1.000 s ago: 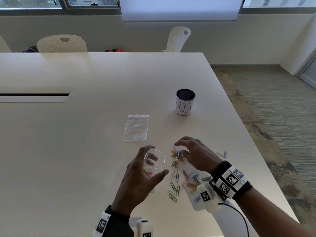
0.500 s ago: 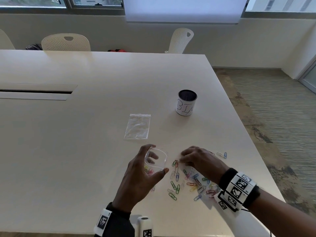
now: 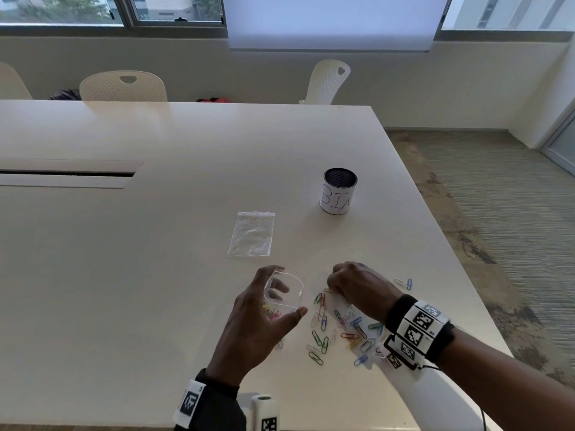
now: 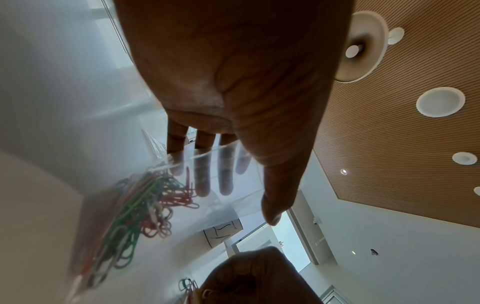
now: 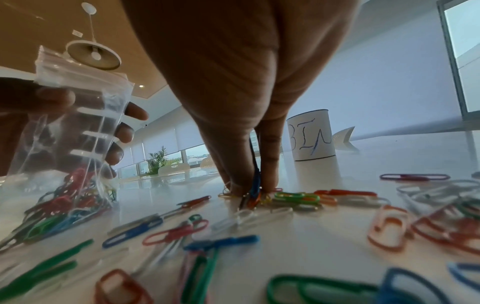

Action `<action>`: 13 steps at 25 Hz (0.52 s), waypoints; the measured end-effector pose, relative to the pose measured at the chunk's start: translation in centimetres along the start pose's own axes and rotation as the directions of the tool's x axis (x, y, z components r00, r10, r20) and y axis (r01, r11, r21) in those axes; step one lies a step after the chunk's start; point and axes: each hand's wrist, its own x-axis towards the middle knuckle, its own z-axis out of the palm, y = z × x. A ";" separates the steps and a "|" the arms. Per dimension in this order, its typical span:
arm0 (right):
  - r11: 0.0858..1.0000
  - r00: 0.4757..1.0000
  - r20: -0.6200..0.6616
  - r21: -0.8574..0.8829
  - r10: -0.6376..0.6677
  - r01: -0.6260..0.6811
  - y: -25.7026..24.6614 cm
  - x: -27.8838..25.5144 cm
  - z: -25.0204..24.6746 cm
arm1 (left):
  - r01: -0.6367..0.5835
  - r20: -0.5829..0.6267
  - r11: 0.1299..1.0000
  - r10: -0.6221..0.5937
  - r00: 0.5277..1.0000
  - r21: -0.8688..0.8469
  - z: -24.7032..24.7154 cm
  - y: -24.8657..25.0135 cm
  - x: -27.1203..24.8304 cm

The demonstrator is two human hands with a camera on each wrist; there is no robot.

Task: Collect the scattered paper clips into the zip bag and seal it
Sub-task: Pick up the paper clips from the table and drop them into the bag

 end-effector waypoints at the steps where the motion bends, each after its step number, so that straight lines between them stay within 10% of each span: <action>1: 0.999 1.000 0.004 0.030 0.022 -0.023 0.1 0.2 -0.1 | 0.000 0.002 1.000 0.000 1.000 0.000 0.0 0.0 0.0; 6: 0.942 0.988 -0.042 0.309 0.149 -0.130 1.5 0.8 -1.0 | -0.003 0.006 1.000 0.003 1.000 -0.008 0.1 -0.2 -0.1; 13: 0.494 0.965 -0.009 0.860 0.261 -0.125 -2.0 -1.2 -4.7 | -0.013 -0.010 1.000 0.013 1.000 0.014 0.4 -0.4 -0.2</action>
